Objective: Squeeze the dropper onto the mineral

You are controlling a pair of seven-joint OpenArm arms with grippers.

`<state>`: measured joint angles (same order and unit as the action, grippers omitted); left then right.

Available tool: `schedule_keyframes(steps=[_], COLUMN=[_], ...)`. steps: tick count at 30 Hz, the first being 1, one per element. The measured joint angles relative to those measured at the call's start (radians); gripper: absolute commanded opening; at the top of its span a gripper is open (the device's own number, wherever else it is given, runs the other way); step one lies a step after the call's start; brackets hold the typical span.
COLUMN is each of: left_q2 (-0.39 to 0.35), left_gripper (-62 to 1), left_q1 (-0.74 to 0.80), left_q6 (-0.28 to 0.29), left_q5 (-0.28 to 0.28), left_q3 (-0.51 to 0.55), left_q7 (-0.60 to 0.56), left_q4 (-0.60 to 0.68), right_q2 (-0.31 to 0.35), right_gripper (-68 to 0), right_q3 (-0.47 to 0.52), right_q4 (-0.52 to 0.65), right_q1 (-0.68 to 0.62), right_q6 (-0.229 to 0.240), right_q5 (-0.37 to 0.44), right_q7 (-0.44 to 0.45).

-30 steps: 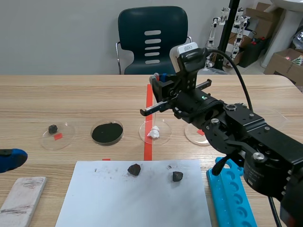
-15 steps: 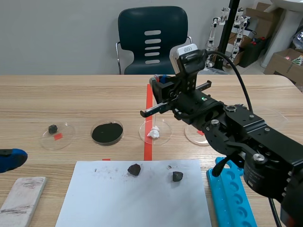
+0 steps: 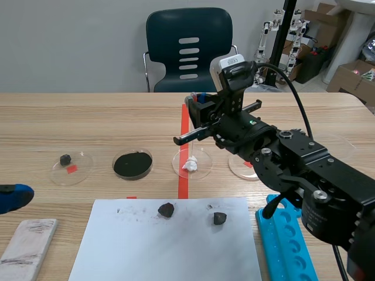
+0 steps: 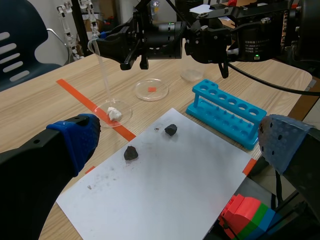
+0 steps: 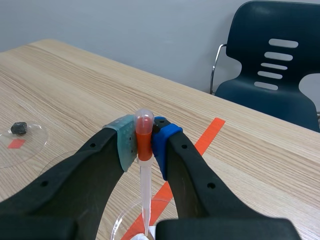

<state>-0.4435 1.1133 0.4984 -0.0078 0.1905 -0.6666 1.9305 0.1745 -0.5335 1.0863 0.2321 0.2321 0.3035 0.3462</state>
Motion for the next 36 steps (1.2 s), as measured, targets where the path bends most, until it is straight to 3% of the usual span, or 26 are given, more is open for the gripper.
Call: schedule_keyframes(steps=[20, 36], left_q2=[0.000, 0.000], left_gripper=[1.4, 1.4], left_q1=[0.000, 0.000], left_q6=[0.000, 0.000], left_q5=[0.000, 0.000], left_q3=[0.000, 0.000], left_q7=[0.000, 0.000], left_q4=[0.000, 0.000], right_q2=[0.000, 0.000], right_gripper=[-66.5, -66.5], right_q3=[0.000, 0.000], right_q4=[0.000, 0.000], right_q1=[0.000, 0.000], right_q6=[0.000, 0.000], right_q5=[0.000, 0.000], right_q7=[0.000, 0.000])
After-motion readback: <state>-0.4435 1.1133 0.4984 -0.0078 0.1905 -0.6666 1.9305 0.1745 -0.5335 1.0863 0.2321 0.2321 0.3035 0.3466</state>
